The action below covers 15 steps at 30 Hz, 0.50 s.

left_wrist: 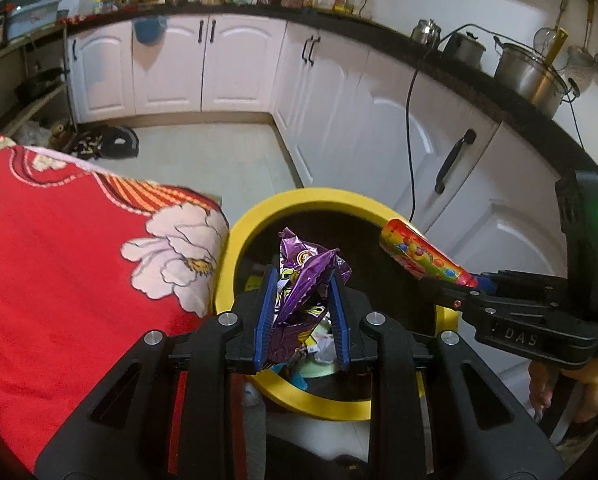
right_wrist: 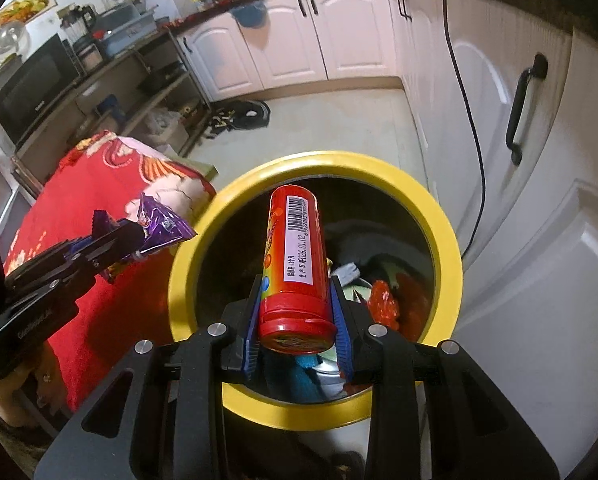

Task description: Collect trash

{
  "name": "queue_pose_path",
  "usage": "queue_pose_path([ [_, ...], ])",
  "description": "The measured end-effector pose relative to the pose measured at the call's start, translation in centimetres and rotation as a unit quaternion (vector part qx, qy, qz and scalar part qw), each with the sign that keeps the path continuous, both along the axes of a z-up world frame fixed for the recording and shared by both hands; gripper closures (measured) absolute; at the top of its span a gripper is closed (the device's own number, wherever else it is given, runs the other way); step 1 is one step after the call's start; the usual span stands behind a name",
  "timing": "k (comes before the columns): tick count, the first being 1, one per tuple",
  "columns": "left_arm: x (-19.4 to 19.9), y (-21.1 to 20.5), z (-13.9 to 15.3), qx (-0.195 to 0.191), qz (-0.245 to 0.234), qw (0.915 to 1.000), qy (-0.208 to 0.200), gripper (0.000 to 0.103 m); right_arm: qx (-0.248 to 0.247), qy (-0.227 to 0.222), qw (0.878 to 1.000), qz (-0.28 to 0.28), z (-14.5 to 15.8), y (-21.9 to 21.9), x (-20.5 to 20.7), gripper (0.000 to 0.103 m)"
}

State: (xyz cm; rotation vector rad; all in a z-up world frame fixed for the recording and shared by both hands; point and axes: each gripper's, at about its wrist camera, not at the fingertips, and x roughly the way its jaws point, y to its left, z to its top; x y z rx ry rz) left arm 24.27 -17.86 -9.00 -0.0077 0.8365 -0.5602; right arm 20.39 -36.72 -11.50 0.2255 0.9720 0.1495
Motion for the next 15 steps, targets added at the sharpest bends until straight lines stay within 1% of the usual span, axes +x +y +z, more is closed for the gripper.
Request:
queue_pose_path([
  [5,0.8,-0.3,-0.9,0.008,0.002,0.9999,0.014,0.084,-0.002,0.006,1.0,-0.005,-0.6,0.0,0.6,0.073],
  [6,1.0,-0.4,-1.0,0.01,0.002,0.9998,0.018,0.083,0.001,0.006,1.0,-0.007,-0.6,-0.1,0.7,0.072],
  [7,1.2,-0.4,-1.0,0.011,0.001,0.9997,0.02,0.071,0.003,0.008,1.0,-0.013,-0.7,-0.3,0.8,0.06],
  [8,1.3,-0.4,-0.9,0.013,0.004,0.9997,0.019,0.06,0.002,0.007,1.0,-0.022,-0.6,-0.4,0.8,0.054],
  [9,1.3,-0.4,-0.9,0.018,0.011,0.9997,0.016,0.038,0.0,0.005,1.0,-0.026,-0.6,-0.6,0.7,0.048],
  [10,1.4,-0.3,-0.8,0.019,0.015,0.9996,0.015,0.035,-0.005,0.005,1.0,-0.029,-0.6,-0.7,0.6,0.046],
  [12,1.5,0.2,-0.7,0.014,0.017,0.9996,0.02,0.035,-0.007,0.003,0.999,-0.034,-0.5,-0.8,0.4,0.042],
  [14,1.4,0.7,-0.5,0.021,0.027,0.9993,0.018,0.031,-0.005,0.005,0.999,-0.036,-0.6,-1.0,0.1,0.04],
  [15,1.3,1.1,-0.5,0.024,0.033,0.999,0.02,0.027,-0.004,0.005,0.999,-0.036,-0.5,-1.0,0.0,0.039],
])
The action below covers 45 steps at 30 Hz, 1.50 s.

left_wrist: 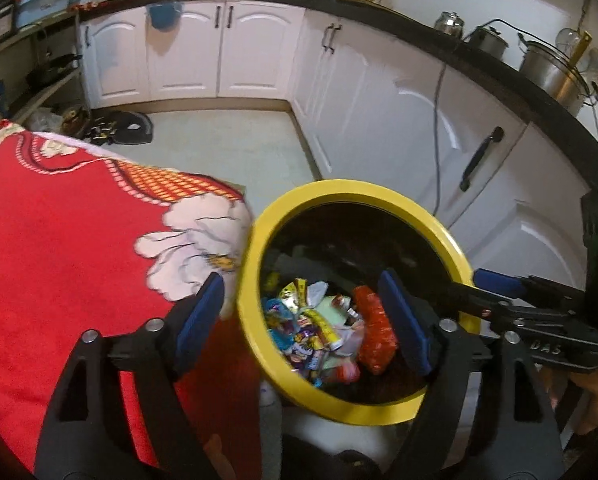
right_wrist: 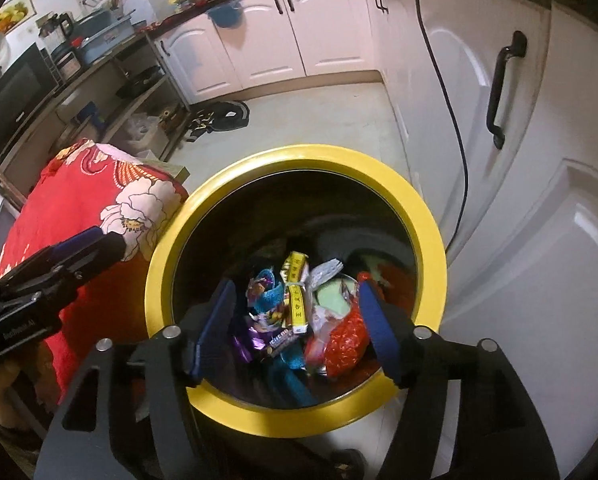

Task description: Collect trash

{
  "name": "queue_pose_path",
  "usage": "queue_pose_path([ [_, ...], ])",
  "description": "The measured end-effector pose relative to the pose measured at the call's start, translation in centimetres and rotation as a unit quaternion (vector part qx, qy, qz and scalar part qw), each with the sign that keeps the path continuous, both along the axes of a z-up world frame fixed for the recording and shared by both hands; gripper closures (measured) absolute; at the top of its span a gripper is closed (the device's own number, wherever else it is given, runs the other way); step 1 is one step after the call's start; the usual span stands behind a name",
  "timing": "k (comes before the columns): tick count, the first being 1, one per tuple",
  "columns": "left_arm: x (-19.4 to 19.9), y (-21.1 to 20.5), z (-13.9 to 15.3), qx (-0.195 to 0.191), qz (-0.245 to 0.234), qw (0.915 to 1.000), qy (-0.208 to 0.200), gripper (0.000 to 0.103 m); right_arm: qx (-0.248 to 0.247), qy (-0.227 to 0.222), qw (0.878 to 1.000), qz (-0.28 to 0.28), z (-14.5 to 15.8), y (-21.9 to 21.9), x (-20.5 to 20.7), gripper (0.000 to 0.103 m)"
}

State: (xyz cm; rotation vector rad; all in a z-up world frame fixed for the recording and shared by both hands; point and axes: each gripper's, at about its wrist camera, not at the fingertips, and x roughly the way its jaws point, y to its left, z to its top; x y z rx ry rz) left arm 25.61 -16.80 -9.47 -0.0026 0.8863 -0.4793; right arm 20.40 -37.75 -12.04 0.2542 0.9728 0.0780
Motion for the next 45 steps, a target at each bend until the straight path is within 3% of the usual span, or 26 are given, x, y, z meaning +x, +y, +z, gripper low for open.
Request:
queue_pose_path([
  [4,-0.1,1.7,0.5,0.003,0.017,0.9998,0.009,0.011,-0.004,-0.005,1.0,-0.007,0.5,0.2,-0.5,0.029],
  [15,-2.8,6.3,3.6,0.019,0.054,0.9983,-0.014,0.011,-0.031,-0.057,0.998,-0.011,4.1,3.1,-3.5,0.007],
  [25,-7.7,9.8,6.6,0.025,0.079,0.9944,-0.066,0.011,-0.077,-0.144,0.986,-0.007,8.1,6.7,-8.4,0.006],
  [36,-14.3,12.2,8.3,0.028,0.112,0.9843,-0.133,0.011,-0.085,-0.219,0.972,0.012,9.9,10.2,-13.9,0.006],
  [45,-19.3,12.5,7.9,0.036,0.135,0.9706,-0.196,0.011,-0.091,-0.319,0.943,-0.013,10.8,11.5,-18.9,0.006],
])
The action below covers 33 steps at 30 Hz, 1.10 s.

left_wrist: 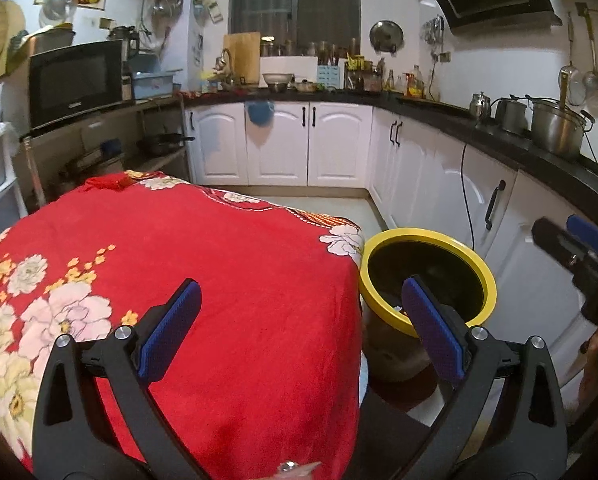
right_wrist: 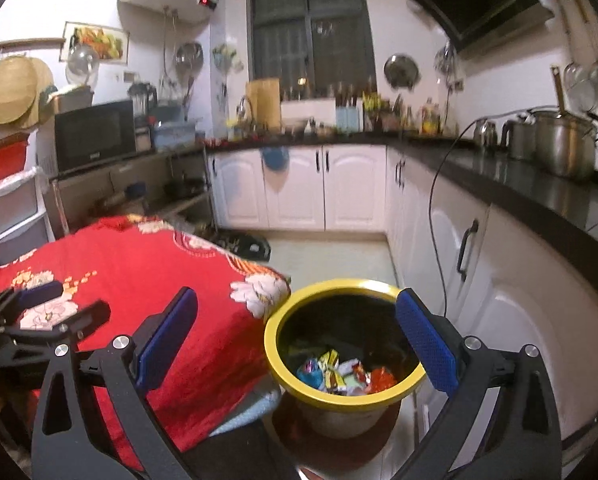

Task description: Collect trash

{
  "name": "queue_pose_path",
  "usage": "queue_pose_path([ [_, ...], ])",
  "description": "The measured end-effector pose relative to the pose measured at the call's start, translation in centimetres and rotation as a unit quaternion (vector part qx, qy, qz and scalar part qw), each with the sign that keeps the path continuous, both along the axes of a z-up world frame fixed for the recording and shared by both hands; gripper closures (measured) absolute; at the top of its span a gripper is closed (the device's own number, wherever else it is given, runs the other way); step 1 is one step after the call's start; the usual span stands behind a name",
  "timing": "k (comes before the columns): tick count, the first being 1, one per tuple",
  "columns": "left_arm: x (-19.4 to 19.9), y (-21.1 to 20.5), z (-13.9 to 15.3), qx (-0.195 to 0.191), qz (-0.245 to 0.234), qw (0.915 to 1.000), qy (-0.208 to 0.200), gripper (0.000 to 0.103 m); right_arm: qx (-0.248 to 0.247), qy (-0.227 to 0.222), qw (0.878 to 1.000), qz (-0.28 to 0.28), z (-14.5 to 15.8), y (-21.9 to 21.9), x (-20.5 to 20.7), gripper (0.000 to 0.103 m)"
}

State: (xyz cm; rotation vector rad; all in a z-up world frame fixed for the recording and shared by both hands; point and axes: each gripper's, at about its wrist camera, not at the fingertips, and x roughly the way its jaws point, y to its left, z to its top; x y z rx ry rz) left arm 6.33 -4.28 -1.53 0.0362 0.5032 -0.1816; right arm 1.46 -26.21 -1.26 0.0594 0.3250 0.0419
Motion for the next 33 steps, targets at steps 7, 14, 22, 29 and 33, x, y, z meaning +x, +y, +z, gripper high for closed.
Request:
queue_pose_path([
  [7,-2.3,1.0,-0.5,-0.016,0.005,0.9997,-0.019,0.011,-0.021,-0.037,0.999,0.009,-0.5,1.5,-2.3,0.006],
  [14,-2.6,1.4,-0.3,-0.02,0.011,0.9995,-0.022,0.011,-0.022,-0.035,0.999,0.012,-0.6,1.8,-2.5,0.006],
  [22,-2.7,1.5,-0.1,-0.022,0.014,0.9994,-0.023,0.011,-0.022,-0.036,0.999,0.013,-0.7,1.9,-2.7,0.006],
  [29,-2.8,1.5,0.0,-0.02,0.016,0.9993,-0.026,0.011,-0.022,-0.035,0.999,0.012,-0.7,1.7,-2.7,0.006],
  [33,-2.8,1.5,-0.1,-0.021,0.016,0.9993,-0.025,0.011,-0.021,-0.035,0.999,0.012,-0.8,1.6,-2.6,0.006],
])
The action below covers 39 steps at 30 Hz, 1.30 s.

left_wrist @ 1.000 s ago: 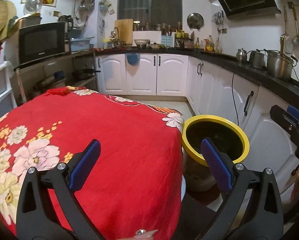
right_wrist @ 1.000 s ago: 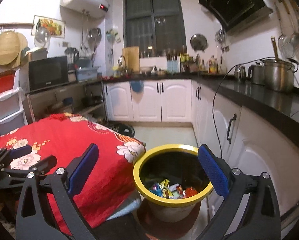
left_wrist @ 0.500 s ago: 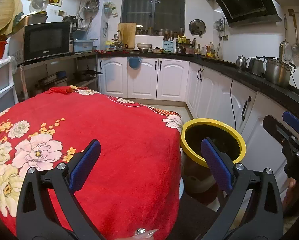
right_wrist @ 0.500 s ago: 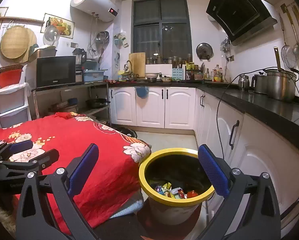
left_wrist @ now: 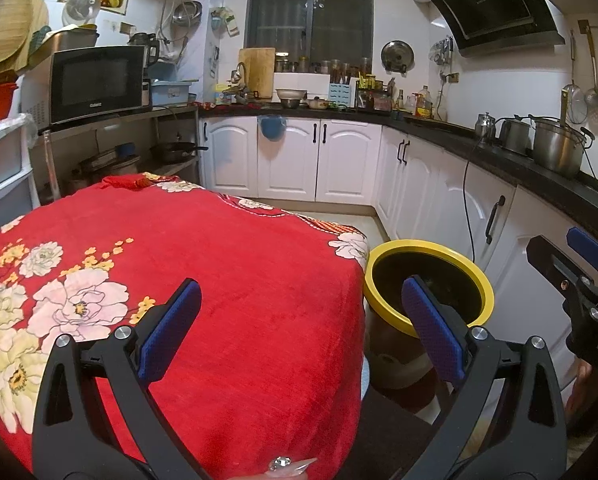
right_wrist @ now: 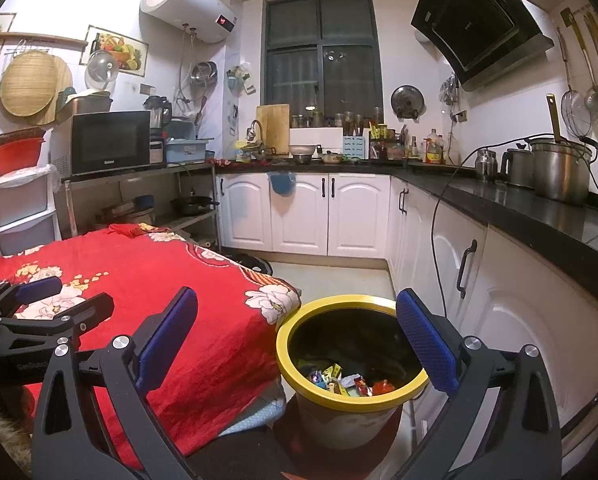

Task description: Collect trash

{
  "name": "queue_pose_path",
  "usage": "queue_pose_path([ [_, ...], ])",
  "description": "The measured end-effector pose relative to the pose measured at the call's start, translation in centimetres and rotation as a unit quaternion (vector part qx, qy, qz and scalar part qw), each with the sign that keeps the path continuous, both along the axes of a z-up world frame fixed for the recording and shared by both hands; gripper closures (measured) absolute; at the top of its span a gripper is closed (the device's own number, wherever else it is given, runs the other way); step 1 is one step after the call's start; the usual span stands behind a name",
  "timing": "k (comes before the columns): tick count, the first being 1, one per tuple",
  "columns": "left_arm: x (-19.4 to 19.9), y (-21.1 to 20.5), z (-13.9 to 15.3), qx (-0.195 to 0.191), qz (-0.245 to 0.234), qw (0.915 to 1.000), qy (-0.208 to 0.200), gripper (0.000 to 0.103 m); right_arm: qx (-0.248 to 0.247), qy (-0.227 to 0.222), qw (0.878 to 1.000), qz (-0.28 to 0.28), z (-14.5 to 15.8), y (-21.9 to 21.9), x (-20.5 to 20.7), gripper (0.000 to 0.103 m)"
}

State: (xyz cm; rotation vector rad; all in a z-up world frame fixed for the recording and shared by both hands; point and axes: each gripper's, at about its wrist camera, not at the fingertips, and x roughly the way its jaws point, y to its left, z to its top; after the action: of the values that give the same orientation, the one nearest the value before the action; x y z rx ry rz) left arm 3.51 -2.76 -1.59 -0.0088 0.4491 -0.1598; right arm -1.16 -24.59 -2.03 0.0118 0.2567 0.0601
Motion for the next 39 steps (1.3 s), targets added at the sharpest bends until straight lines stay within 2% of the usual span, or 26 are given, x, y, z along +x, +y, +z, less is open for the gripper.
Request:
queue_pose_path([
  [39,0.22,0.44,0.1,0.0,0.003,1.0,0.003,0.011,-0.001,0.002,1.0,0.0,-0.07,-0.34,0.09,0.006],
])
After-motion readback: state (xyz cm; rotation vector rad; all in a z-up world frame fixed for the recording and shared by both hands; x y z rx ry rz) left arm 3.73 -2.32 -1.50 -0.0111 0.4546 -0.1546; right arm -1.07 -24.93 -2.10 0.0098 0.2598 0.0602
